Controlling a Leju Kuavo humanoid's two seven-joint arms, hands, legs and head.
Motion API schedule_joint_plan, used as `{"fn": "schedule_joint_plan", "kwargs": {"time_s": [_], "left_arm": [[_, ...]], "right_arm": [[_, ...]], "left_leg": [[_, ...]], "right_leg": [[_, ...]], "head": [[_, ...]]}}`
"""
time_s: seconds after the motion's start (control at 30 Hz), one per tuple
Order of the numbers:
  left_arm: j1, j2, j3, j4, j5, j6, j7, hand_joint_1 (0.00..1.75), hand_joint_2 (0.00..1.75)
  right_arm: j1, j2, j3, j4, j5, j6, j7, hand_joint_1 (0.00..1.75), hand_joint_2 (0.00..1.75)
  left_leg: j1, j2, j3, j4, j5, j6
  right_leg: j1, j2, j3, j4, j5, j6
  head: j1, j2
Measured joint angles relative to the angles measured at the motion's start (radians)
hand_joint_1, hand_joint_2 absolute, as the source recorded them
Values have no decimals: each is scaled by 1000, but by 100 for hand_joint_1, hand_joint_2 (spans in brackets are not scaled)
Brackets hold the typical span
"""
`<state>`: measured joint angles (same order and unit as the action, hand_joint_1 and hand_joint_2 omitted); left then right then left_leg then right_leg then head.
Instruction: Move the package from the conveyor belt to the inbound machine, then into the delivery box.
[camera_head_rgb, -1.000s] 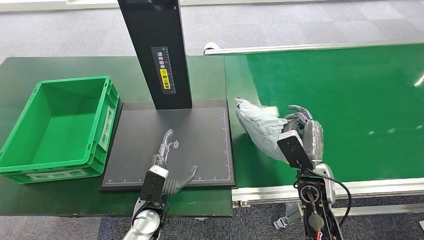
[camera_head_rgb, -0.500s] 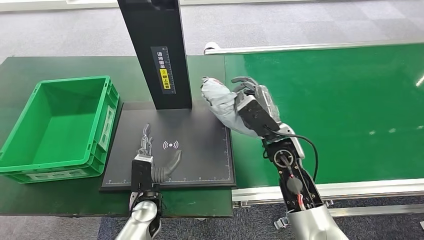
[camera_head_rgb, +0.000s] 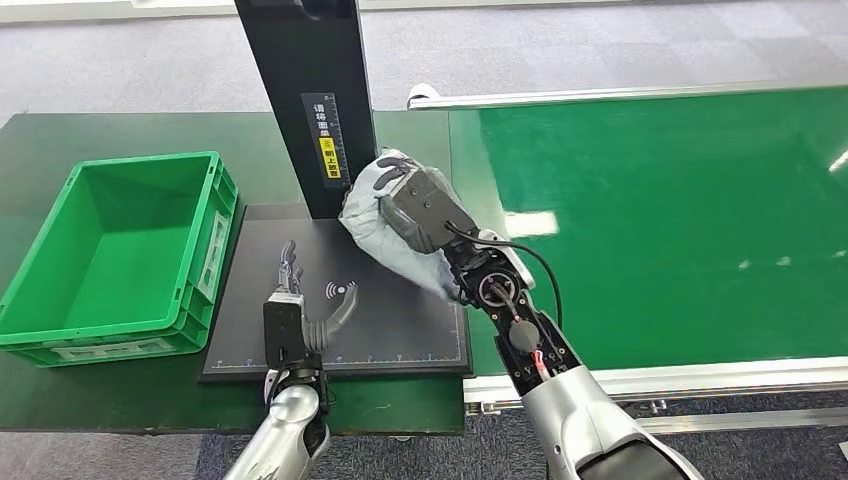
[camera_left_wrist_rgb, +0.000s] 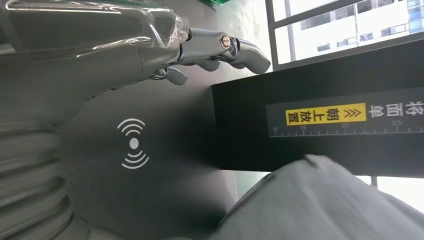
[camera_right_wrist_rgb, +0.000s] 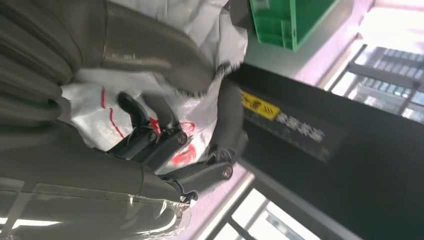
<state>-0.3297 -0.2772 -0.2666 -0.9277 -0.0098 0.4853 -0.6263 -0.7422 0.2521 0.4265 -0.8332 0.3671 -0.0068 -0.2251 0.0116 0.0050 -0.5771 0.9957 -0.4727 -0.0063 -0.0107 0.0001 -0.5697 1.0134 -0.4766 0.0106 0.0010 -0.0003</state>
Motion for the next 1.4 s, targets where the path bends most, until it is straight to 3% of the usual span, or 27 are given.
{"fn": "schedule_joint_plan", "kwargs": {"time_s": [0.23,0.6,0.83,0.97,1.1,1.23,1.4], "left_arm": [[-8,-4,5,25,1,8,2,0,175],[-8,-2,9,42,-1,21,-12,0,175],[45,19,11,-37,-114,-4,-8,0,175],[92,34,-24,-133,-309,-106,57,0,175],[102,38,-108,-170,-508,-138,93,0,175],[80,36,-173,-131,-583,-155,97,0,175],[11,17,-221,24,-627,-125,87,0,175]], "right_arm": [[-4,9,5,84,-57,13,-31,0,175],[101,-55,-52,-79,-178,68,-70,0,175],[344,-154,-186,-373,-252,57,-119,0,175],[511,-179,-282,-538,-226,61,-146,0,175],[608,-185,-328,-640,-195,68,-155,0,175],[656,-186,-337,-698,-180,67,-166,0,175],[701,-186,-336,-752,-188,69,-193,0,175]], "left_leg": [[0,0,0,0,0,0],[0,0,0,0,0,0],[0,-3,-2,0,-1,0],[0,-3,-4,0,-1,0],[0,-1,-4,0,-1,0],[0,-1,-3,0,-1,0],[0,-1,-3,0,0,0]], "right_leg": [[0,0,-1,0,0,0],[0,0,-1,0,0,0],[0,-2,-2,-1,0,0],[-1,-2,-4,-1,-1,0],[-1,-1,-4,-1,0,0],[0,-1,-3,-1,0,0],[-1,-1,-3,-1,0,0]], "head": [[0,0],[0,0],[0,0],[0,0],[0,0],[0,0],[0,0]]}}
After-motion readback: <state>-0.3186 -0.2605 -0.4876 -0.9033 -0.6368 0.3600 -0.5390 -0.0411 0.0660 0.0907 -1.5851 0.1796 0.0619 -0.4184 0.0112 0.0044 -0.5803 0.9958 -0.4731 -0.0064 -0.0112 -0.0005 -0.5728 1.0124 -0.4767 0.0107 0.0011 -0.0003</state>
